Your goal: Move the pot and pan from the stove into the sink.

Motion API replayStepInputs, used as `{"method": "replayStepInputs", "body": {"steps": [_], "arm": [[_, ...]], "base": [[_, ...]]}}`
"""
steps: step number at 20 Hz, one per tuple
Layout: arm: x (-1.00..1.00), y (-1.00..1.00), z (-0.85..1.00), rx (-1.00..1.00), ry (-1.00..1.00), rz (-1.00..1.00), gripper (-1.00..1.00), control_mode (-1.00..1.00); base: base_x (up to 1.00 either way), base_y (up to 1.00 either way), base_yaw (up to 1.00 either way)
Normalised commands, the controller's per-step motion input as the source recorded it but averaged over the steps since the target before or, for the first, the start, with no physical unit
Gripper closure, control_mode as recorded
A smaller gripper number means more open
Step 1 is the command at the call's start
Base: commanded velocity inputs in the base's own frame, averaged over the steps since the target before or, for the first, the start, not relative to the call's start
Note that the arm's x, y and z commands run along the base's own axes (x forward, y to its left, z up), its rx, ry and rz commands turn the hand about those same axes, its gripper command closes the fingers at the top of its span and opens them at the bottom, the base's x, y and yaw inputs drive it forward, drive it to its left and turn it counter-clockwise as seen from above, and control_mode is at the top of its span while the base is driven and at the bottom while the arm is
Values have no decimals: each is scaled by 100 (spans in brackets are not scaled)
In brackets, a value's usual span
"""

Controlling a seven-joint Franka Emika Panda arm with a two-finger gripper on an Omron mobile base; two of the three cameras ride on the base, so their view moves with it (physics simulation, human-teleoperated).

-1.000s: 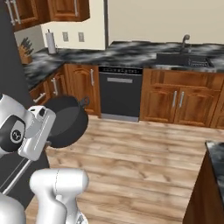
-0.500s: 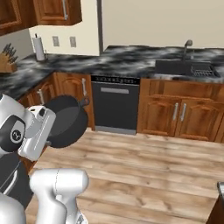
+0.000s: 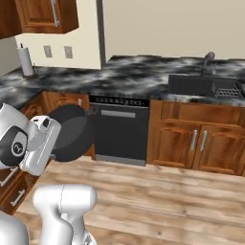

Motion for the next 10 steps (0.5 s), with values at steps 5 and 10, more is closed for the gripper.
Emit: {"method": "replayStepInputs", "body": {"steps": [5,10], "arm": [[0,0,0,0,0,0,100,100],[0,0,0,0,0,0,100,100]], "base": [[92,23,-1],[87,22,-1]]}}
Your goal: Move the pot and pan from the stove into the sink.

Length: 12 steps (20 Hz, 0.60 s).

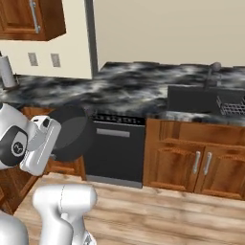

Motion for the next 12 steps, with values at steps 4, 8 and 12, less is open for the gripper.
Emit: {"method": "replayStepInputs", "body": {"steps": [4,8,12], "arm": [[0,0,0,0,0,0,100,100],[0,0,0,0,0,0,100,100],[0,0,0,0,0,0,100,100]], "base": [[81,19,0],[74,7,0],[62,-17,0]]}}
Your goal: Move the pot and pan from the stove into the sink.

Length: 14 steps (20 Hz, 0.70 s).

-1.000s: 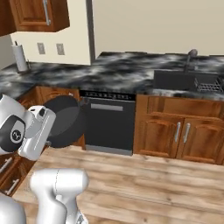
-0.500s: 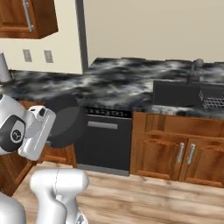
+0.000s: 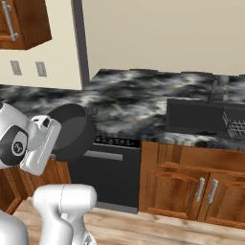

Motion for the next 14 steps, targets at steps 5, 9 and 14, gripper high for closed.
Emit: {"method": "replayStepInputs", "body": {"steps": [5,9,14], "arm": [[0,0,0,0,0,0,100,100],[0,0,0,0,0,0,100,100],[0,0,0,0,0,0,100,100]], "base": [[38,-55,1],[27,-69,0],[25,-76,0]]}}
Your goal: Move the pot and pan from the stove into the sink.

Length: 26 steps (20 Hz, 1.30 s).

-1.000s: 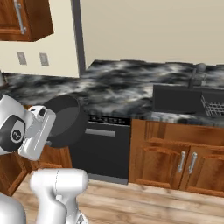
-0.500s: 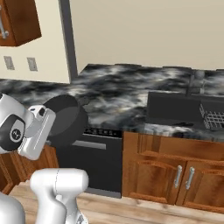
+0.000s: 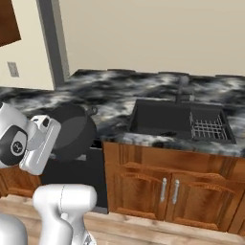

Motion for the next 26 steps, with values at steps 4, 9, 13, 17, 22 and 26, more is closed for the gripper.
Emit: {"method": "replayStepInputs", "body": {"steps": [4,9,13,17,22,26], "arm": [[0,0,0,0,0,0,100,100],[0,0,0,0,0,0,100,100],[0,0,0,0,0,0,100,100],[0,0,0,0,0,0,100,100],[0,0,0,0,0,0,100,100],[0,0,0,0,0,0,100,100]], "base": [[28,-74,0],[28,-66,0],[23,-56,0],[14,-32,-1],[4,-9,0],[68,0,0]]}}
